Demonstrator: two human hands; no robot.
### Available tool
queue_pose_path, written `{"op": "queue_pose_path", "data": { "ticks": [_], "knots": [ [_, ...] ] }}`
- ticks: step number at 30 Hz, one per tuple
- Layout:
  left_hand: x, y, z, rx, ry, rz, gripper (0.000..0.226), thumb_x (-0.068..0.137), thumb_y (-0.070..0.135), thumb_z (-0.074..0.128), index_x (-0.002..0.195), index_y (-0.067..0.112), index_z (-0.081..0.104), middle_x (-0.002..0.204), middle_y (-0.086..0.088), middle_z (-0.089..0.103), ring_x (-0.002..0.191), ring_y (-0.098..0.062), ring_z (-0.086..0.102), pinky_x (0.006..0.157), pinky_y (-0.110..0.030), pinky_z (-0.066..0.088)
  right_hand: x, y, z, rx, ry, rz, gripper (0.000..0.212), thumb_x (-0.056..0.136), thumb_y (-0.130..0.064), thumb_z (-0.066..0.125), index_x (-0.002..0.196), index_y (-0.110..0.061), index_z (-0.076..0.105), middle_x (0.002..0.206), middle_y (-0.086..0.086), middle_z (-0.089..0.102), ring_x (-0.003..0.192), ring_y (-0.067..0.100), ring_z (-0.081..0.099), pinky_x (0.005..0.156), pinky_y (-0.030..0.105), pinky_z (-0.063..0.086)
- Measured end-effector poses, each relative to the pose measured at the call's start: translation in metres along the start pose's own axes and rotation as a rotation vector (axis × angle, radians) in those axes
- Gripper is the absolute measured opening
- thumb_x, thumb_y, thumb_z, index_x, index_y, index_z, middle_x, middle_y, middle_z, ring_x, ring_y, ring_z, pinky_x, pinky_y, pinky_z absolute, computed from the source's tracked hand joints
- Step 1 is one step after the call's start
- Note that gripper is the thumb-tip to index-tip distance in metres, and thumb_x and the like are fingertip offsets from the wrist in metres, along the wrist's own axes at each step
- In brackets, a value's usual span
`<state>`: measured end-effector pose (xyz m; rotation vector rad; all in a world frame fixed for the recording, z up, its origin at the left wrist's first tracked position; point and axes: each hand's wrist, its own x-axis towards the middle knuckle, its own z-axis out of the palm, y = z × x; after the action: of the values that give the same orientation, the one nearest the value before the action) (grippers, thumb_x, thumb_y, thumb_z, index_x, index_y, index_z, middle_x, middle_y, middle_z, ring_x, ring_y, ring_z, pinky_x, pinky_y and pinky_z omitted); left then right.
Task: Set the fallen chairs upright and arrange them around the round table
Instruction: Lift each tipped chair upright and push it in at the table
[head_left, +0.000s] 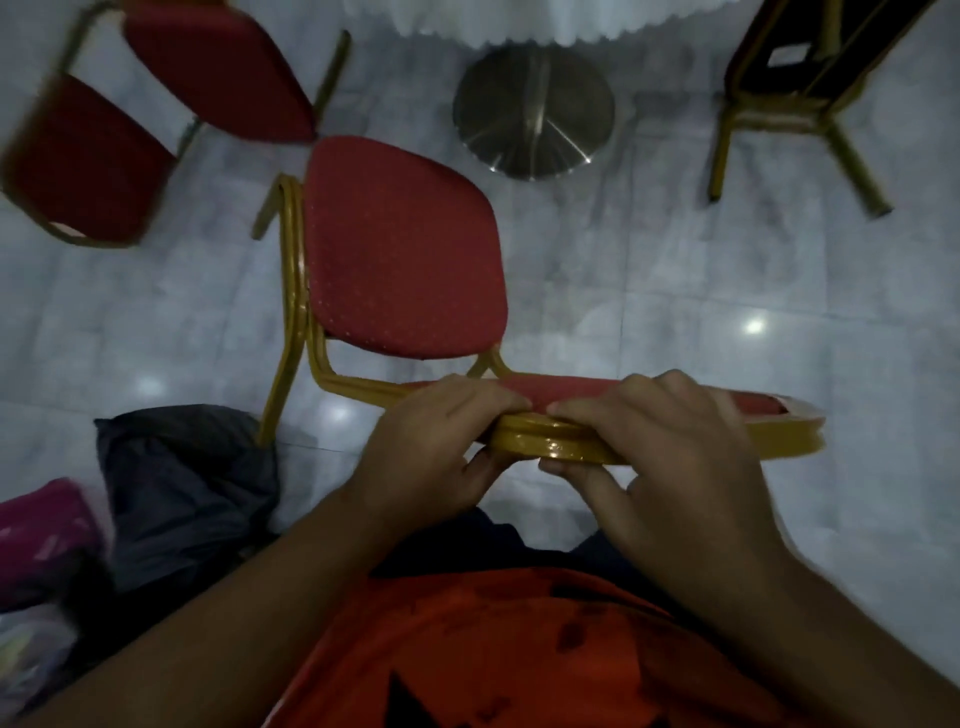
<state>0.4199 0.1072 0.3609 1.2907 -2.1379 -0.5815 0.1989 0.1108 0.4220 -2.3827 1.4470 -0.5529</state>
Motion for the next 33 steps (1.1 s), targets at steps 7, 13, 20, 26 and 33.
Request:
{"op": "queue_pose_path", "data": {
  "ticks": [7, 13, 20, 26, 33],
  "knots": [
    [-0.087, -0.041, -0.085, -0.069, 0.119, -0.256, 0.032, 0.093, 0.03, 0.062, 0.122, 0.019, 0.059, 0.114, 0.003, 0.066, 0.101, -0.012, 0.065, 0.081, -0.036, 0.057, 0.026, -0.041, 0.002, -0.062, -0.163, -0.179, 0.055, 0.092, -0.068, 0.052, 0.125, -0.027, 0.069, 0.113, -0.009, 0.072, 0.099, 0.016, 0.066, 0.075, 0.033, 0.05],
    [-0.114, -0.02, -0.142, 0.133, 0.2, -0.278, 0.054, 0.087, 0.057, 0.069, 0.117, 0.012, 0.069, 0.112, 0.002, 0.07, 0.1, -0.015, 0.066, 0.085, -0.038, 0.053, 0.04, -0.045, 0.013, 0.126, -0.338, -0.291, 0.045, 0.095, -0.066, 0.049, 0.118, -0.031, 0.064, 0.108, -0.017, 0.065, 0.1, 0.003, 0.057, 0.084, 0.012, 0.042],
    [-0.099, 0.008, -0.163, 0.448, 0.087, -0.269, 0.049, 0.085, 0.073, 0.063, 0.09, 0.026, 0.073, 0.086, 0.011, 0.069, 0.079, -0.013, 0.064, 0.067, -0.036, 0.05, 0.073, -0.081, 0.037, 0.23, -0.365, -0.533, 0.037, 0.091, -0.046, 0.065, 0.12, -0.024, 0.069, 0.109, -0.013, 0.069, 0.096, 0.008, 0.064, 0.077, 0.025, 0.05],
    [-0.115, -0.001, -0.177, 0.469, 0.047, -0.209, 0.031, 0.092, 0.053, 0.063, 0.108, 0.029, 0.074, 0.101, 0.011, 0.072, 0.089, -0.015, 0.068, 0.073, -0.04, 0.054, 0.076, -0.098, 0.054, 0.15, -0.108, -0.527, 0.049, 0.083, -0.072, 0.067, 0.084, -0.024, 0.077, 0.078, -0.01, 0.071, 0.068, 0.012, 0.065, 0.055, 0.032, 0.049],
    [-0.11, -0.04, -0.151, 0.611, 0.21, -0.042, 0.044, 0.093, 0.056, 0.066, 0.094, 0.013, 0.075, 0.081, -0.002, 0.068, 0.067, -0.02, 0.063, 0.052, -0.029, 0.048, 0.102, -0.104, 0.069, 0.163, -0.069, -0.441, 0.058, 0.081, -0.078, 0.061, 0.087, -0.022, 0.075, 0.081, -0.009, 0.07, 0.076, 0.014, 0.061, 0.067, 0.035, 0.047]
  ]
}}
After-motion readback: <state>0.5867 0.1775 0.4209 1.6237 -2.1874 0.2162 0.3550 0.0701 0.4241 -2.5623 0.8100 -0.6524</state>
